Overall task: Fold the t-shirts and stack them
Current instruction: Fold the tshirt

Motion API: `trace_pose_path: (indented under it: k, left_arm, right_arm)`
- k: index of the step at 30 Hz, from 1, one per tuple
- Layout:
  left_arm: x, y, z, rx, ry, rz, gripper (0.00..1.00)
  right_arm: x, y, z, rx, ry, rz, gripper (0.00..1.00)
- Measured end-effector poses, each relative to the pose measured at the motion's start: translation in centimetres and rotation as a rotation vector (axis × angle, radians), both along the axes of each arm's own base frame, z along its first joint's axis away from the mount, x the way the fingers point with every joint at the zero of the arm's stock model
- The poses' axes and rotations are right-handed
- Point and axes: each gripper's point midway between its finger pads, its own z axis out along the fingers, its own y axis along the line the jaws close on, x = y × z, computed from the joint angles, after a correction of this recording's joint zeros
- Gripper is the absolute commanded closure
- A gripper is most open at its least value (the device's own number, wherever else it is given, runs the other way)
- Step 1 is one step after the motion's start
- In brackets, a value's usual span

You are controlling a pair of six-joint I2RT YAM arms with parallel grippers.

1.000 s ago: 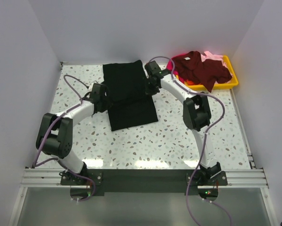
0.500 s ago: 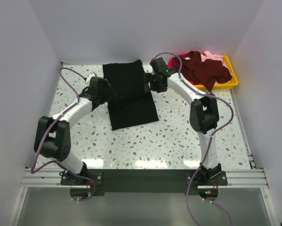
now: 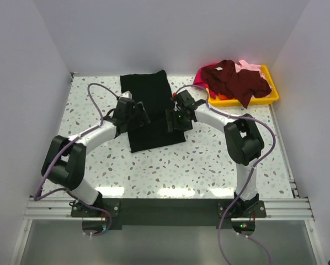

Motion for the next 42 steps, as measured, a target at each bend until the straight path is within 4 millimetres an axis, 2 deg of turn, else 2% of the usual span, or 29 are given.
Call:
trace_pose_path:
  k: [4,10,15,19,23,28,30,33,36,38,42]
  left_arm:
    - [0.2,-1.1,-1.3,-0.023,0.022,-0.035,0.09]
    - [0.6,-2.3,-3.6,-0.045,0.068,-0.072,0.09]
    - [1.5,-2.5,-4.4,-0.031,0.077,-0.075,0.09]
    - [3.1,-2.4,-3.7,-0.009,0.047,-0.064,0.09]
    - [5.5,-1.8,-2.3,0.032,-0.008,-0.043,0.08]
    - [8.4,0.1,-0.5,0.126,-0.068,0.008,0.07]
    - [9.1,1.1,-0.1,0.169,-0.079,0.029,0.07]
    - [9.1,2.4,0.0,0.228,-0.074,0.054,0.07]
    - [8.2,3.1,0.4,0.250,-0.058,0.057,0.06]
    - [7.1,3.3,1.1,0.250,-0.063,0.056,0.06]
    - [3.0,3.5,3.1,0.227,-0.091,0.033,0.05]
  right_arm:
    - [-1.2,0.9,-0.9,0.016,0.017,0.029,0.27]
    - [-1.1,1.0,-1.4,0.030,0.008,0.019,0.27]
    - [-1.2,1.0,-1.5,0.040,-0.004,0.017,0.27]
    - [-1.3,1.0,-1.5,0.048,-0.018,0.017,0.28]
    - [-1.5,0.8,-1.5,0.053,-0.031,0.017,0.28]
    - [-2.0,0.4,-1.5,0.051,-0.032,0.015,0.27]
    - [-2.2,0.2,-1.5,0.046,-0.030,0.013,0.27]
    - [-2.4,-0.4,-1.6,0.021,-0.029,0.003,0.27]
    - [-2.9,-1.3,-1.6,-0.014,-0.026,-0.010,0.27]
    - [-3.5,-2.1,-1.4,-0.037,-0.022,-0.019,0.26]
    - [-4.6,-3.4,-0.6,-0.070,-0.020,-0.034,0.25]
